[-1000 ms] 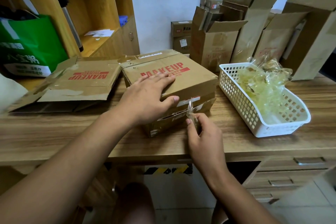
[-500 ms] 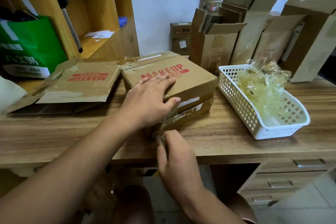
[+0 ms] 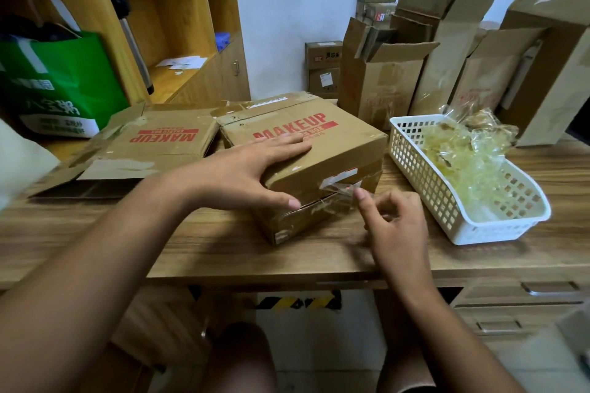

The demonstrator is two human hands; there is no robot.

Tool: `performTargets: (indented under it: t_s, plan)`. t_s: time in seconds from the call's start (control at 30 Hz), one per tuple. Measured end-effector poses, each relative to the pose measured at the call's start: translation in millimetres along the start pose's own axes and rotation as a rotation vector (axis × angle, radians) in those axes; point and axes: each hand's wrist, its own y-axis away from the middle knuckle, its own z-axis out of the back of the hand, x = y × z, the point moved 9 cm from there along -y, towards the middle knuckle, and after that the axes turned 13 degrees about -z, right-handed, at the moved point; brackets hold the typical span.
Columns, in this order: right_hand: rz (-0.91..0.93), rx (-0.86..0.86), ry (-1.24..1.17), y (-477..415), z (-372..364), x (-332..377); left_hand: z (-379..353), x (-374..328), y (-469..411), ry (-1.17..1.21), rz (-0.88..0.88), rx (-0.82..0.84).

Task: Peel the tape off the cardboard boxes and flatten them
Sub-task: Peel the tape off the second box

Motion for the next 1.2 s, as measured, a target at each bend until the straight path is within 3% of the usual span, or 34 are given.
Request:
performTargets:
  t_s: [0.23,0.4,0.5,0.9,1.2]
  plan:
    - [0.055,0.002,-0.058,-3.6,-3.4,9.0,-7.5,0.9,-3.6,-0.1,-0.061,0.012]
    - [-0.035,0.157,-0.19,-2.5,-16.4,2.7,-8.5,4.7,-6.2,-0.172,-0.056,0.068]
    - [0.009,0.22,-0.203,6.2,-20.6,10.4,-9.0,2.0,-8.7,-0.206,-0.063,0.022]
    - [0.075,0.176,-0.187,54.5,-41.8,29.9,-15.3,-4.8,-12.6,-0.205,-0.039,0.011]
    - [0.019,0.186,-0.233,33.8,-26.8,18.7,-14.1,-5.2,-14.3,-0.209,-0.043,0.04]
